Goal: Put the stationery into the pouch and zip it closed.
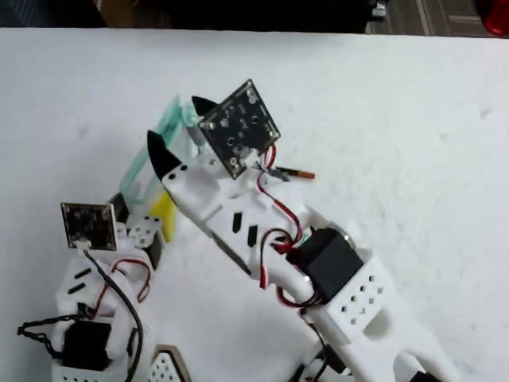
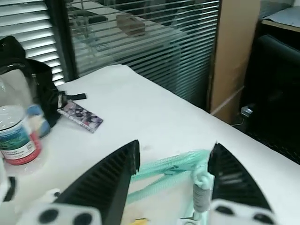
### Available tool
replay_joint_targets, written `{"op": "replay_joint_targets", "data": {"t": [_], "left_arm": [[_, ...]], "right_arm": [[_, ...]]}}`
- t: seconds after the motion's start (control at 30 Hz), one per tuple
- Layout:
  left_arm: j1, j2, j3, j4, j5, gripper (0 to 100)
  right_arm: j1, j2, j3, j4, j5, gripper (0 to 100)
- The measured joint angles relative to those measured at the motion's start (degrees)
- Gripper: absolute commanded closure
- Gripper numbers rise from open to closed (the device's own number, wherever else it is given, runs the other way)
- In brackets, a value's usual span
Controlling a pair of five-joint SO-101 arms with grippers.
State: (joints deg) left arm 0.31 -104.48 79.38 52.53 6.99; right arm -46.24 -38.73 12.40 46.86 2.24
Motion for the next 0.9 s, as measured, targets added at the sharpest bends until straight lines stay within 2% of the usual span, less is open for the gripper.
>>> {"op": "replay_joint_targets", "data": {"t": [0.3,0.57,0.77,0.9], "left_arm": [[0.0,0.0,0.0,0.0,0.0,80],[0.0,0.0,0.0,0.0,0.0,80],[0.0,0.0,0.0,0.0,0.0,80],[0.0,0.0,0.0,0.0,0.0,80]], "right_arm": [[14.0,0.8,0.0,2.4,0.0,77.6],[24.4,9.9,0.0,3.7,1.2,77.6],[25.8,19.9,-0.4,9.0,12.3,77.6],[25.8,28.7,-5.4,15.5,14.6,77.6]]}}
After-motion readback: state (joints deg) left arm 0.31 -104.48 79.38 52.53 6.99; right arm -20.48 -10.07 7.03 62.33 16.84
